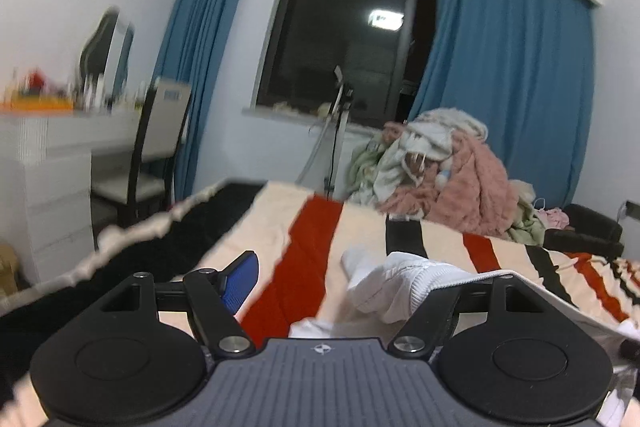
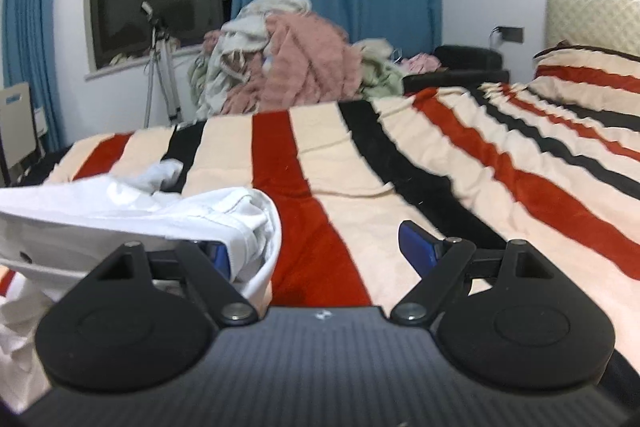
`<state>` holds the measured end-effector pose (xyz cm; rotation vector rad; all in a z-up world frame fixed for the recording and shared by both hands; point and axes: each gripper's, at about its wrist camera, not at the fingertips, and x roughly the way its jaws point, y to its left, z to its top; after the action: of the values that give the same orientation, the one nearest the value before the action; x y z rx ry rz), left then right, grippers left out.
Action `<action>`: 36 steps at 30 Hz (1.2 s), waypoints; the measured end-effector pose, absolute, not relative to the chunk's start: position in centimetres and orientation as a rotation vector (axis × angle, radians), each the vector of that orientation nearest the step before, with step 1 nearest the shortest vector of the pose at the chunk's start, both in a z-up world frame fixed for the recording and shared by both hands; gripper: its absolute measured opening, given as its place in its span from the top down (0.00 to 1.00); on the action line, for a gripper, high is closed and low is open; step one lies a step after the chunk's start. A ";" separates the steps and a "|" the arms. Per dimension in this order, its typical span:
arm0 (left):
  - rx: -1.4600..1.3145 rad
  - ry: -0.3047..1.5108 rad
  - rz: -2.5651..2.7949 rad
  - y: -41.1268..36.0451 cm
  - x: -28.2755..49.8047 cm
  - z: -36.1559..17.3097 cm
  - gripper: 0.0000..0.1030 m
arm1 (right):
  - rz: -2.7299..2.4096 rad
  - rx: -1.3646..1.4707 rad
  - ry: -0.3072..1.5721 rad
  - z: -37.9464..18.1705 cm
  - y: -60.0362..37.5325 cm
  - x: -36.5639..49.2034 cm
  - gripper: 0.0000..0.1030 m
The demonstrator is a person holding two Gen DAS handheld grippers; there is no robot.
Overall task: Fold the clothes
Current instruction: 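Lift the white shirt high with both grippers and shake it out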
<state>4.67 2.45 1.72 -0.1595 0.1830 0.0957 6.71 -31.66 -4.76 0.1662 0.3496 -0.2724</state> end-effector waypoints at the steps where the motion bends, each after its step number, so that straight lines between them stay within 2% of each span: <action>1: -0.150 0.161 0.093 2.5 4.1 2.4 0.27 | -0.267 0.187 0.337 -4.1 -32.0 6.0 0.20; 5: -0.163 0.105 0.088 2.9 2.1 6.5 0.27 | -0.242 0.221 0.260 0.2 -32.9 3.6 0.19; 8: -0.163 0.031 0.058 2.8 0.4 11.0 0.26 | -0.224 0.188 0.172 5.8 -33.0 2.0 0.19; 20: -0.144 -0.216 0.059 3.6 -6.7 40.0 0.25 | -0.068 0.208 -0.120 33.0 -33.1 -4.2 0.19; 25: -0.118 -0.305 0.065 3.1 -9.3 49.2 0.21 | -0.010 0.168 -0.200 41.4 -33.4 -6.6 0.19; 28: -0.092 -0.328 0.060 2.2 -9.2 52.3 0.20 | -0.005 0.163 -0.226 44.6 -33.8 -6.9 0.19; 31: -0.055 -0.327 0.061 0.8 -7.8 53.1 0.19 | -0.011 0.152 -0.237 46.8 -34.1 -6.5 0.19; 36: -0.029 -0.244 0.050 -0.8 -1.2 50.3 0.17 | -0.054 0.101 -0.178 45.5 -34.5 -1.7 0.19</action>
<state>-1.19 -0.79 50.30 -0.0291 -0.2440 0.0499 -1.69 -34.46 45.51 0.1011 -0.1781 -0.0544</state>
